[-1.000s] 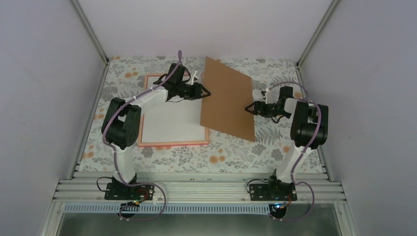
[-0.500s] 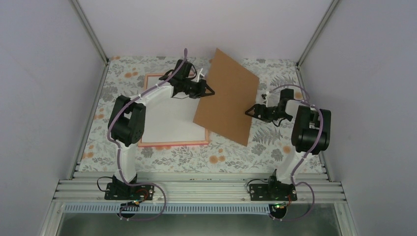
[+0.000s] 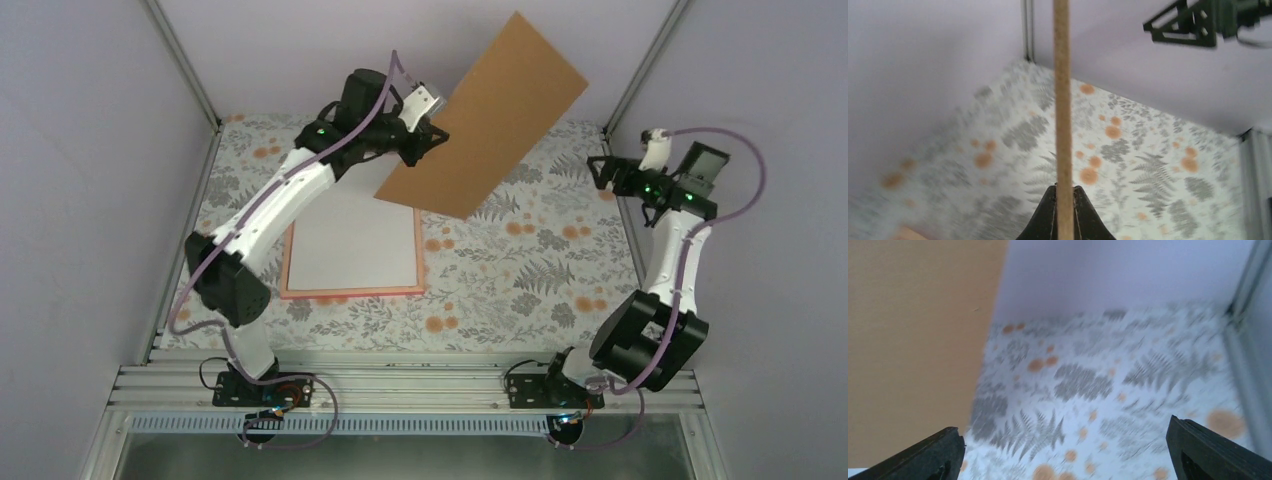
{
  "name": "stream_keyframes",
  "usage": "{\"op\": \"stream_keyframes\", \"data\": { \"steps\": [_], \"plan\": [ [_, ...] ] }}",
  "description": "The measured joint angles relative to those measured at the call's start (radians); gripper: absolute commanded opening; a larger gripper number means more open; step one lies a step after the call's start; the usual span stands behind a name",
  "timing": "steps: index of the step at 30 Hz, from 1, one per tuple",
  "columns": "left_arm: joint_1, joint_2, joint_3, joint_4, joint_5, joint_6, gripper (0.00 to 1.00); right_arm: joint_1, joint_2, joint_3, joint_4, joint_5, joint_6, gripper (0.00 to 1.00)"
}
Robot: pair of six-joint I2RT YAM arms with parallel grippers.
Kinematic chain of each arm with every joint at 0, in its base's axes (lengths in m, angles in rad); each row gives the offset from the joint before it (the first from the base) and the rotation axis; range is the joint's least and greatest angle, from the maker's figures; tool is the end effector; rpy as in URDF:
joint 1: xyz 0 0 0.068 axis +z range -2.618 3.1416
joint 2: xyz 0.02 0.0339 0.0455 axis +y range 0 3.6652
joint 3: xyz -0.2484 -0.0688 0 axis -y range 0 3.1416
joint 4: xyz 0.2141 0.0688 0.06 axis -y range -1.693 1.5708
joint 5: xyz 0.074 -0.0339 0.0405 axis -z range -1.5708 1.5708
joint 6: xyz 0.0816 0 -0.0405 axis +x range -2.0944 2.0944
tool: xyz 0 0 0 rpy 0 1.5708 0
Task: Put the photo into the frame
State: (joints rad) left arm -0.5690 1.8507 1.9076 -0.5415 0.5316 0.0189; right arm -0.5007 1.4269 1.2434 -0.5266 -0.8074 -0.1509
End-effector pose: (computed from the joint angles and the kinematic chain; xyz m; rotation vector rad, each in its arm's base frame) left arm 0.3372 -0.2647 0.3571 0.9261 1.8841 -0.8824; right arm 0.2956 -0.0946 0.2942 -0.0390 2.0796 0.5261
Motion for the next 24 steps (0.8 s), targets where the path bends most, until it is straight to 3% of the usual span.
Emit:
{"op": "stream_keyframes", "data": {
  "steps": [4,9,15,20,24],
  "plan": [
    [-0.034,-0.172,-0.071,0.018,-0.072,0.283,0.02,-0.033,-0.053,0.105,0.014,0.054,0.011,1.0],
    [-0.062,-0.449,-0.386,0.126,-0.15,0.658,0.02,-0.05,-0.074,0.192,0.024,0.076,0.032,1.0],
    [-0.065,-0.567,-0.577,0.144,-0.222,0.992,0.02,-0.051,-0.048,0.319,-0.018,0.022,-0.006,1.0],
    [-0.069,-0.787,-0.869,0.251,-0.247,1.268,0.02,-0.041,0.019,0.42,-0.08,-0.171,-0.016,1.0],
    [-0.079,-0.983,-1.083,0.351,-0.22,1.498,0.02,0.04,0.124,0.427,-0.184,-0.307,-0.013,1.0]
  ]
}}
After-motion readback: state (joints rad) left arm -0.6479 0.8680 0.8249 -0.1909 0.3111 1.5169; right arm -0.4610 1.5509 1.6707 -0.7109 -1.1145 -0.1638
